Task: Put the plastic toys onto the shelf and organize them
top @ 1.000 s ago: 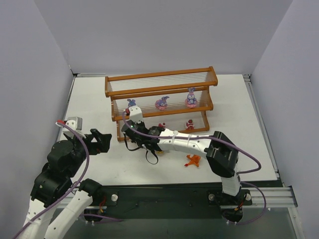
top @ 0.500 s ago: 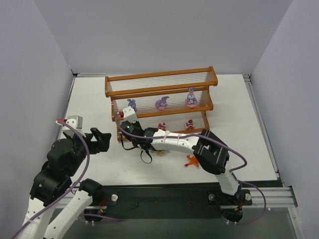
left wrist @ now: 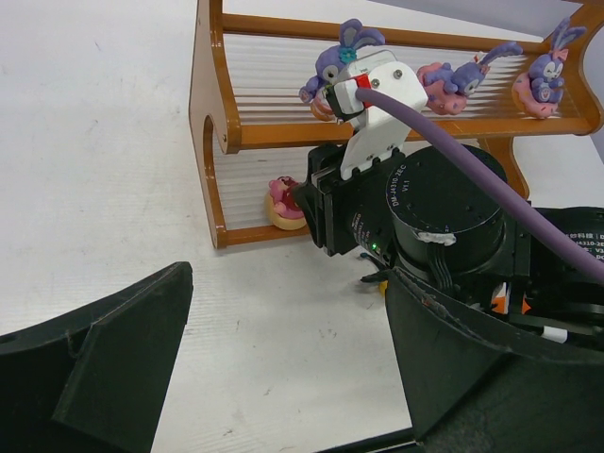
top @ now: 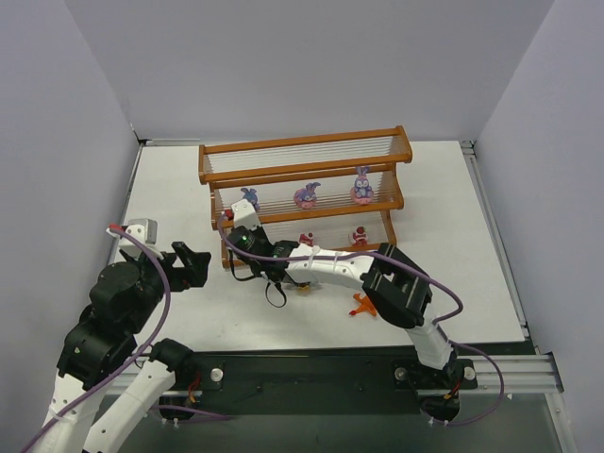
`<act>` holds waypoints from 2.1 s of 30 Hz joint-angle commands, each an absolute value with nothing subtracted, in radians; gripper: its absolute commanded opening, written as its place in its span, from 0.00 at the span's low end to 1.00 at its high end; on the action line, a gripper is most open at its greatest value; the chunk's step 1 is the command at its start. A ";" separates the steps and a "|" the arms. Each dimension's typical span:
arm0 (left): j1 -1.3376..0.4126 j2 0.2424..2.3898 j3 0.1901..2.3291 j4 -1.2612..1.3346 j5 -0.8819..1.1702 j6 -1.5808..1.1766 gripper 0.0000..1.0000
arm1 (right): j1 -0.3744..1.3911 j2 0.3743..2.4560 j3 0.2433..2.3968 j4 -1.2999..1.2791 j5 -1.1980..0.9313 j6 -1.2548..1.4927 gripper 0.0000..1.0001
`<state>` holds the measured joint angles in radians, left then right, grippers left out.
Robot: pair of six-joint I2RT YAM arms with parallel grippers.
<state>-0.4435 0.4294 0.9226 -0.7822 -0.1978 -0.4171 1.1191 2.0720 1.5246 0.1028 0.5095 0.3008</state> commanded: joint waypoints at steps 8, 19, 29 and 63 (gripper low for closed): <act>-0.440 0.445 0.960 -0.761 -0.199 -0.410 0.93 | 1.106 2.098 1.503 0.216 0.545 0.244 0.01; -0.440 0.446 0.953 -0.756 -0.196 -0.411 0.93 | 1.112 2.079 1.422 0.256 0.538 0.244 0.14; -0.440 0.443 0.950 -0.753 -0.193 -0.410 0.93 | 1.124 2.059 1.407 0.259 0.549 0.252 0.45; -0.440 0.388 0.857 -0.643 -0.170 -0.459 0.93 | 1.152 1.644 1.029 -0.287 0.583 0.841 0.74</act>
